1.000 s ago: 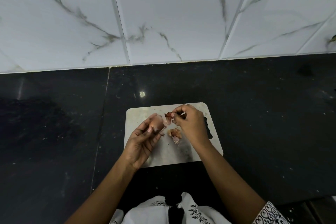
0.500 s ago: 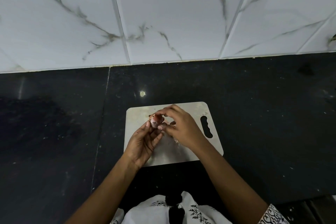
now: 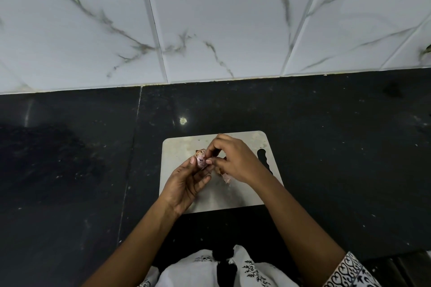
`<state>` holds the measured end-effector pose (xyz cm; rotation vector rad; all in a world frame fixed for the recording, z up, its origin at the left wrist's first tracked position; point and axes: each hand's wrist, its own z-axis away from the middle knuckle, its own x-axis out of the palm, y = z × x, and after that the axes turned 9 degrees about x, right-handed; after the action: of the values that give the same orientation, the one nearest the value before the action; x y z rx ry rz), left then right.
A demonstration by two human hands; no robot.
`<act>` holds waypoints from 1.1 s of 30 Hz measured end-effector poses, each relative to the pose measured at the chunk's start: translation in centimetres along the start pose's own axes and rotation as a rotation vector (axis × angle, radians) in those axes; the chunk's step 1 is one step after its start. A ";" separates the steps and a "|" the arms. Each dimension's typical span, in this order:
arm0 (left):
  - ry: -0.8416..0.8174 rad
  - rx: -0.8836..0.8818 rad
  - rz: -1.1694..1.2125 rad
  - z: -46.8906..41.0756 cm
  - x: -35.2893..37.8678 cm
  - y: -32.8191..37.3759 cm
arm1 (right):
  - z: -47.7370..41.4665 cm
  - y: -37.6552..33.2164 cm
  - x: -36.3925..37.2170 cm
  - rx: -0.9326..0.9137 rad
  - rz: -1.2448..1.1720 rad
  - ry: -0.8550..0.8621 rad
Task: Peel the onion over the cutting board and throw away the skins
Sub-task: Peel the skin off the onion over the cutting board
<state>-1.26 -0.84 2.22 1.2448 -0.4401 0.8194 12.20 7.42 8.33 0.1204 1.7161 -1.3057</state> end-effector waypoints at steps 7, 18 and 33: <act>0.069 0.006 0.014 0.2 0.7 0.3 | 0.5 0.4 -0.1 0.019 0.058 -0.060; 0.199 -0.094 0.076 -0.3 0.1 0.2 | 1.4 2.0 -0.3 0.212 -0.003 0.046; 0.197 -0.004 -0.216 -0.1 1.7 0.3 | 1.1 1.0 1.5 -0.030 -0.069 0.074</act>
<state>-0.39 -0.22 3.57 1.1719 -0.1452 0.7467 12.61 6.26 6.59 0.0935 1.8159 -1.3397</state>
